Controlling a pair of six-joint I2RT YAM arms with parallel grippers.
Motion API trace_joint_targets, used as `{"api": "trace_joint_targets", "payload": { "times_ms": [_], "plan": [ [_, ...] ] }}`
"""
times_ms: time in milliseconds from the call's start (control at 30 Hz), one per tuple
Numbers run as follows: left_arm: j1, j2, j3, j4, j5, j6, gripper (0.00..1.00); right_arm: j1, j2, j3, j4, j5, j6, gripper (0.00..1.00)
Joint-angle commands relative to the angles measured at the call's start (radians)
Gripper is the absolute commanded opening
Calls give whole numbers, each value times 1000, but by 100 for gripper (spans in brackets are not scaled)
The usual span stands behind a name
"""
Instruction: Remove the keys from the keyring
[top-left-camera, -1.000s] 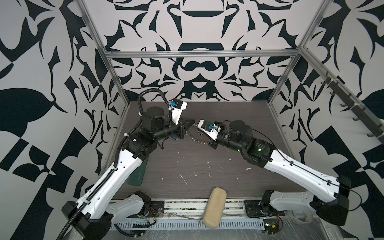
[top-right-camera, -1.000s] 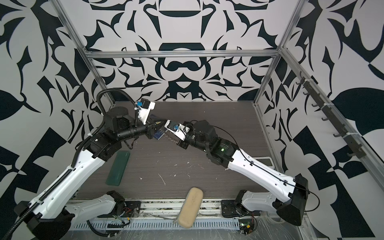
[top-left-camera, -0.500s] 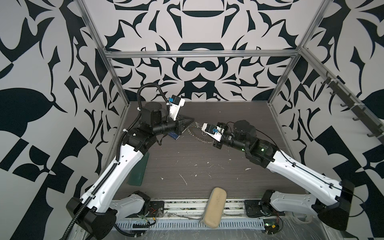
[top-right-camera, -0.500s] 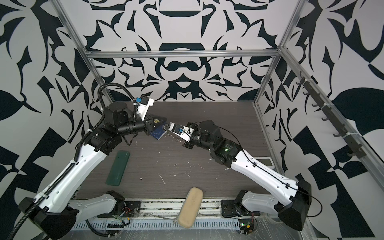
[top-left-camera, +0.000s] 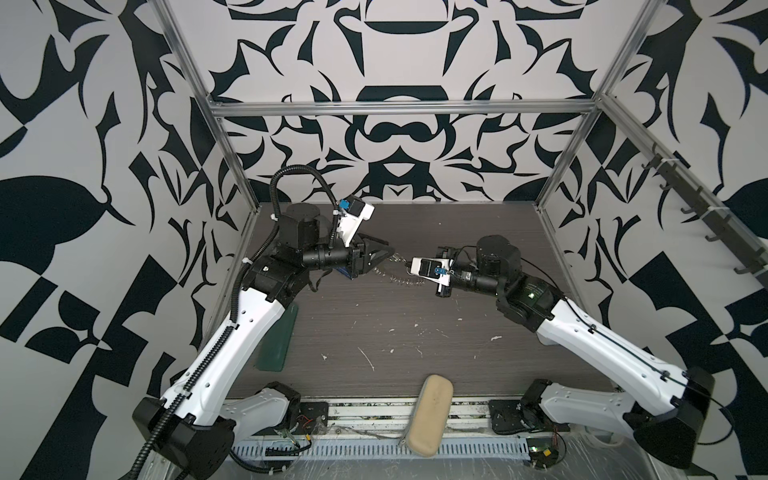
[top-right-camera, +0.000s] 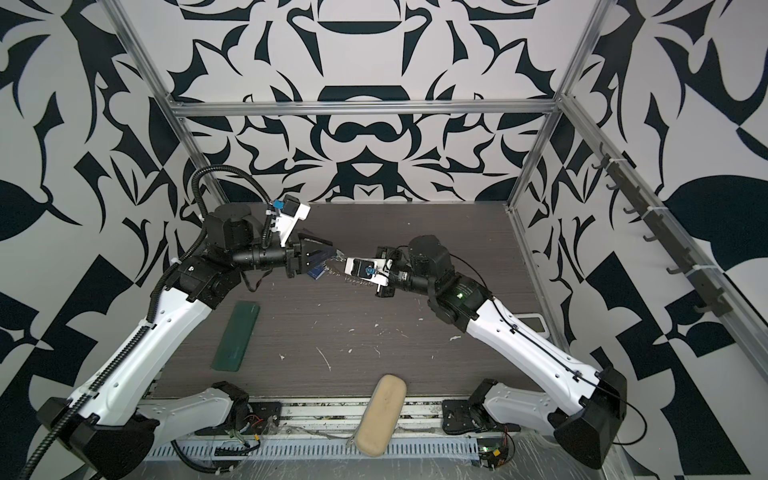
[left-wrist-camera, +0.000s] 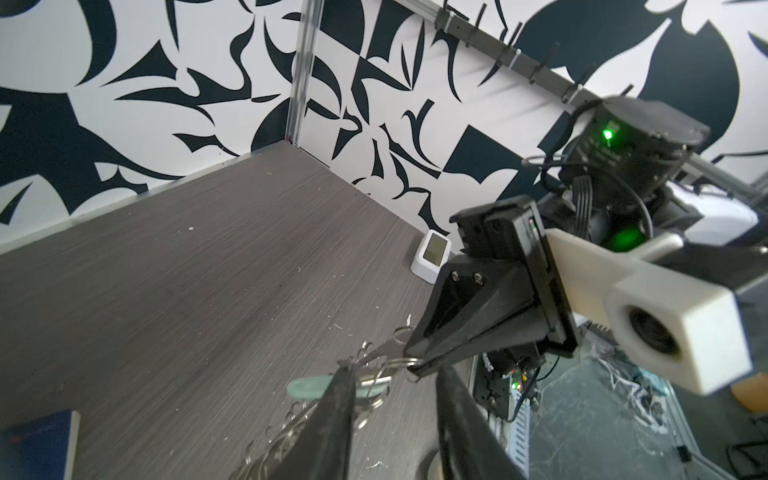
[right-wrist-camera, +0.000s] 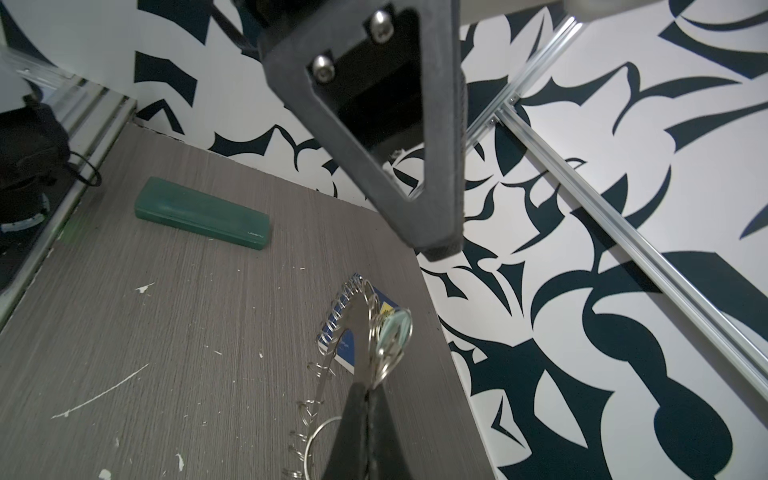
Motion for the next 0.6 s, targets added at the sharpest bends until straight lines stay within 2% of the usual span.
{"api": "trace_joint_targets", "payload": {
  "times_ms": [0, 100, 567],
  "plan": [
    [3, 7, 43, -139, 62, 191, 37, -9, -20, 27, 9, -105, -91, 0],
    [3, 40, 87, -214, 82, 243, 37, -10, -12, 42, -23, -126, -112, 0],
    [-18, 98, 102, -264, 141, 233, 39, -9, 15, 75, -57, -158, -135, 0]
  ]
}}
